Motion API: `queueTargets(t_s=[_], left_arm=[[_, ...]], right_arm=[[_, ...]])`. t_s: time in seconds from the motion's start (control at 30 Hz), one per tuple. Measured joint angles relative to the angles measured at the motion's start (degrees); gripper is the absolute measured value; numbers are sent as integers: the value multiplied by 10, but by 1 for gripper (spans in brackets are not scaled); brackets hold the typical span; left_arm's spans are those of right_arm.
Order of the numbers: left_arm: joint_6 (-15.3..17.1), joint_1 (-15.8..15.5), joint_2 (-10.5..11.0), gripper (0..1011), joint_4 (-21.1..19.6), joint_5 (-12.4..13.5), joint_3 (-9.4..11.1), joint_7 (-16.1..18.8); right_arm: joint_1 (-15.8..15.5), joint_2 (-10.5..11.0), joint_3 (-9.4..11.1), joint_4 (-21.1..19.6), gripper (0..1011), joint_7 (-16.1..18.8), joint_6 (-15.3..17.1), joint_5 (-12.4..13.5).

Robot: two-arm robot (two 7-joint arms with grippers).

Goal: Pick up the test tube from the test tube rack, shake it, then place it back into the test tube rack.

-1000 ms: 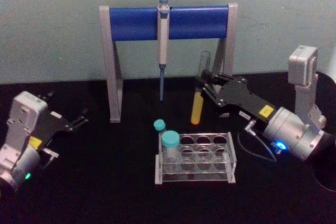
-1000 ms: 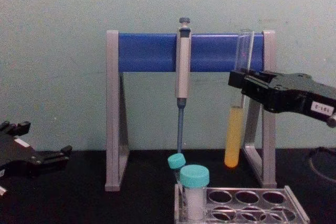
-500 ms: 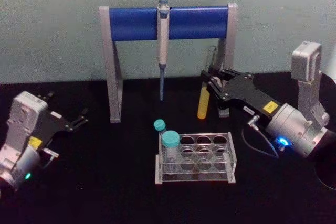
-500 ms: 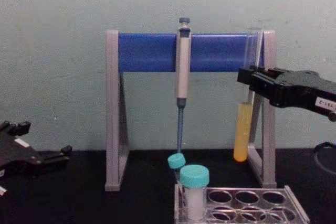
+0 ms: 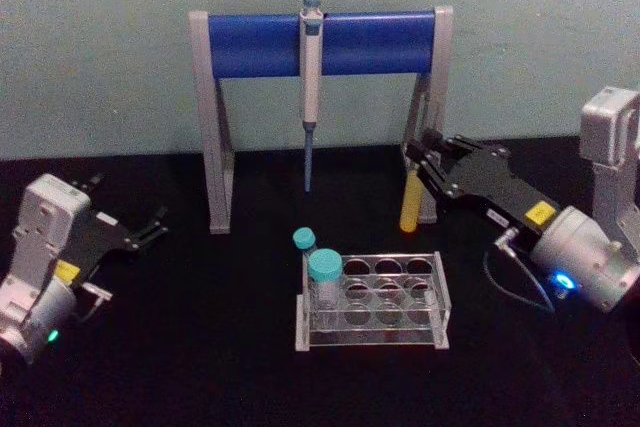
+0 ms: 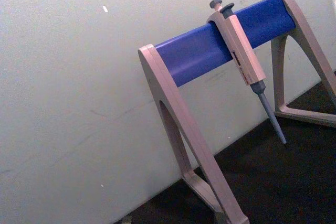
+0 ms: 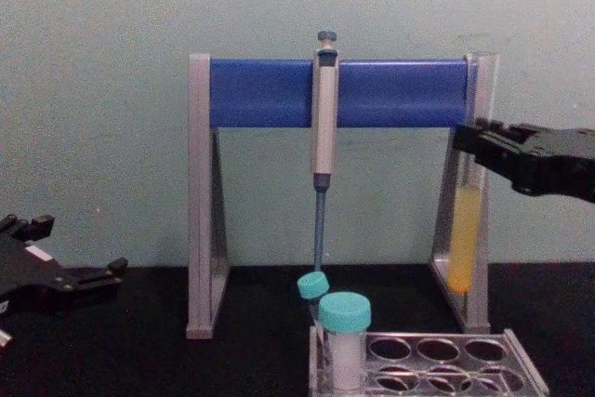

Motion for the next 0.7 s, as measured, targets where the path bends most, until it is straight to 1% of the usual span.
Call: queueTargets(t_s=[0.17, 0.23, 0.27, 0.37, 0.57, 0.7], left_arm=[[0, 0, 0, 1010, 0, 0, 0, 0], [0, 0, 0, 1010, 0, 0, 0, 0], [0, 0, 0, 1010, 0, 0, 0, 0], [0, 0, 0, 1010, 0, 0, 0, 0], [0, 0, 0, 1010, 0, 0, 0, 0], [0, 0, 0, 1010, 0, 0, 0, 0]], right_arm=[[-23, 11, 11, -23, 221, -7, 6, -1], [-38, 17, 15, -39, 221, -8, 9, -1], [-38, 17, 15, -39, 221, -8, 9, -1], [-55, 24, 19, -58, 221, -7, 12, -1], [-69, 29, 16, -78, 221, 2, 18, 4], [-70, 30, 8, -83, 221, 14, 21, 10]])
